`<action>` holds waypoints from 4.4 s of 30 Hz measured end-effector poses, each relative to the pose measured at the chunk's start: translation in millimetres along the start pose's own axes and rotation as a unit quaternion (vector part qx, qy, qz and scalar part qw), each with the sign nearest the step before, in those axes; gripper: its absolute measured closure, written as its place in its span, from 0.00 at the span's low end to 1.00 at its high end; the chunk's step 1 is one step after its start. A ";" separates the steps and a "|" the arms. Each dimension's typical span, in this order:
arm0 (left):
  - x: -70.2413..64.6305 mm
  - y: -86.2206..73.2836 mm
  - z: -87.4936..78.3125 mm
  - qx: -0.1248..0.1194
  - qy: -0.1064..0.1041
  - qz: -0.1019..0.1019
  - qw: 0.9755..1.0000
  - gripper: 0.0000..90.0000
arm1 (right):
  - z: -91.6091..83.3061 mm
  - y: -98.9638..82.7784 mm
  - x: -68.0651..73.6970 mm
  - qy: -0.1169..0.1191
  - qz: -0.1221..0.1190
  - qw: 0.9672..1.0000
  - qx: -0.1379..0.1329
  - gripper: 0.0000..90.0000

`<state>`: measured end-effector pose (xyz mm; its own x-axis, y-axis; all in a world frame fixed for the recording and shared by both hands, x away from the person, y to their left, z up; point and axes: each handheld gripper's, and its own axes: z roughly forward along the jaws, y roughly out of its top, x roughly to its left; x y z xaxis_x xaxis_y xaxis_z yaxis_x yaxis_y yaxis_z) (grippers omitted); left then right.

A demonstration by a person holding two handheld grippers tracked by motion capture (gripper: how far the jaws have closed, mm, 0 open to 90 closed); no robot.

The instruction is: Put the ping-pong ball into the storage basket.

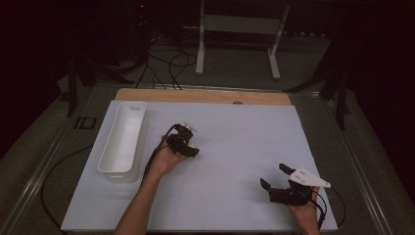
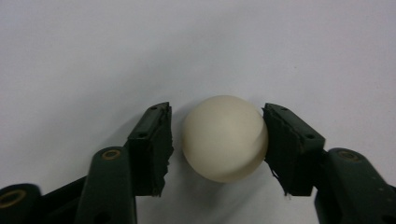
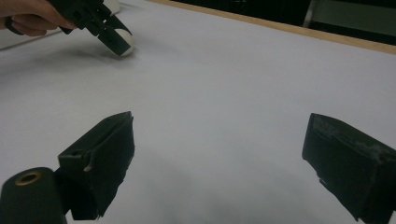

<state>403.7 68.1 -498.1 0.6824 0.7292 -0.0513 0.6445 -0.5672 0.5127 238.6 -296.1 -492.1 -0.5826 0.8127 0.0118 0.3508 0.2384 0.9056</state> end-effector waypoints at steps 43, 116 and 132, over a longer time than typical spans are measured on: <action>-1.3 -1.3 -7.4 -0.003 0.009 -0.004 1.000 0.56 | -0.5 -0.2 -0.3 0.000 0.001 1.000 0.000 0.10; 1.9 0.0 -53.8 -0.037 0.045 -0.016 0.998 0.56 | -0.6 -0.4 -0.1 0.001 0.004 1.000 -0.001 0.10; 1.0 0.4 -59.2 -0.039 0.048 -0.016 0.998 0.56 | -0.7 -0.4 -0.4 0.001 0.004 1.000 0.000 0.10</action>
<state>384.3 91.3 -447.2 0.6243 0.7811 0.0117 0.6339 -0.5153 0.5767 238.1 -296.9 -492.2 -0.5821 0.8129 0.0193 0.3542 0.2321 0.9059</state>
